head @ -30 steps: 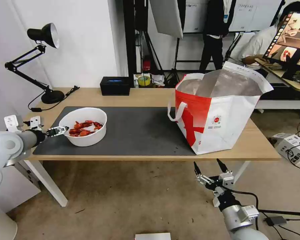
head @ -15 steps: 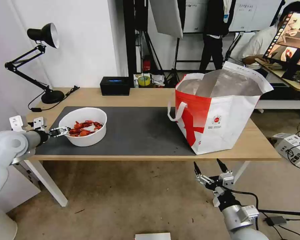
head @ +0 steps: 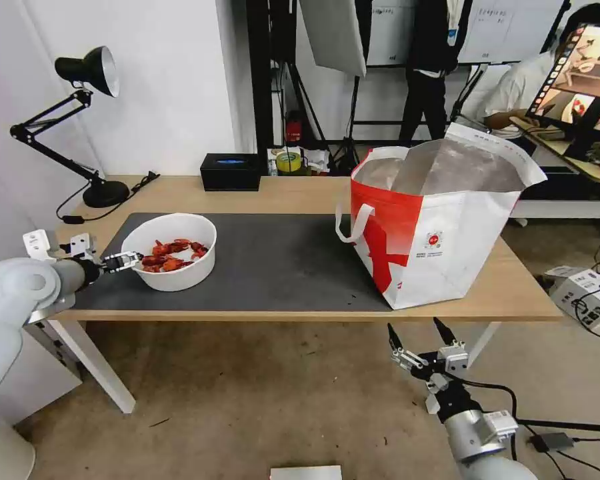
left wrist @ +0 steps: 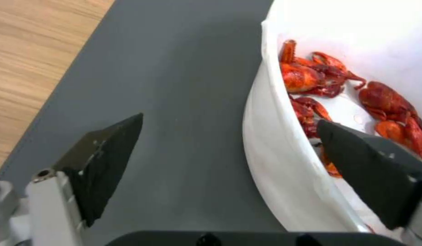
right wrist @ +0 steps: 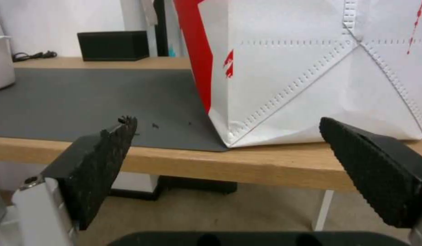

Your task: Pick up the trash from the table and place it into the takeout bag.

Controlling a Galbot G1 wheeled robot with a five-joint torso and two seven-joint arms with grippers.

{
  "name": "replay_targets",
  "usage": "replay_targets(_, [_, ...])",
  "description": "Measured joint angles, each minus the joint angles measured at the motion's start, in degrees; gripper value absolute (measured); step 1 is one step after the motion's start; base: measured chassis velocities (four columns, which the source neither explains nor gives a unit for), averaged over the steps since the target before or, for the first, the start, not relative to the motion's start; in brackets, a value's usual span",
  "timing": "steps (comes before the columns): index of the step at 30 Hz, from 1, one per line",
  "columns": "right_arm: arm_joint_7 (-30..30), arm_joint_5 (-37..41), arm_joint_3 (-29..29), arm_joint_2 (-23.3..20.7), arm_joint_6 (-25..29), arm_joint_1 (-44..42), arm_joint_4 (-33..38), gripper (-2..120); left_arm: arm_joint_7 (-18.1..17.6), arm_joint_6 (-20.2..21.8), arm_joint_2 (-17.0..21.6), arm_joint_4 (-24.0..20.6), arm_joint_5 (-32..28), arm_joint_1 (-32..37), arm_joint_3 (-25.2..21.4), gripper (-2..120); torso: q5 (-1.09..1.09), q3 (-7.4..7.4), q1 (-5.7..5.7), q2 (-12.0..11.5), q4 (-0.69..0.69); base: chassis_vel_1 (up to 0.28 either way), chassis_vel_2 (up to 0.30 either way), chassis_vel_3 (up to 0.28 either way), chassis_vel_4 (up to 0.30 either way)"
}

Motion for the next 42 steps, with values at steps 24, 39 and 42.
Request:
replay_targets(24, [0.0, 0.0, 0.0, 0.0, 0.0, 0.0, 0.0, 100, 2.75, 0.08, 3.59, -0.52, -2.29, 0.28, 0.96, 15, -0.01, 0.0, 0.0, -0.01, 0.0, 0.0, 0.0, 0.0, 0.0])
replay_targets(39, [0.0, 0.0, 0.0, 0.0, 0.0, 0.0, 0.0, 100, 4.46, 0.08, 4.31, -1.94, -2.69, 1.86, -0.22, 0, 0.0, 0.0, 0.0, -0.01, 0.0, 0.0, 0.0, 0.0, 0.0])
replay_targets(42, [0.0, 0.0, 0.0, 0.0, 0.0, 0.0, 0.0, 100, 4.67, 0.08, 3.95, -2.75, -2.99, 1.98, -1.01, 0, -0.01, 0.0, 0.0, -0.01, 0.01, 0.0, 0.0, 0.0, 0.0])
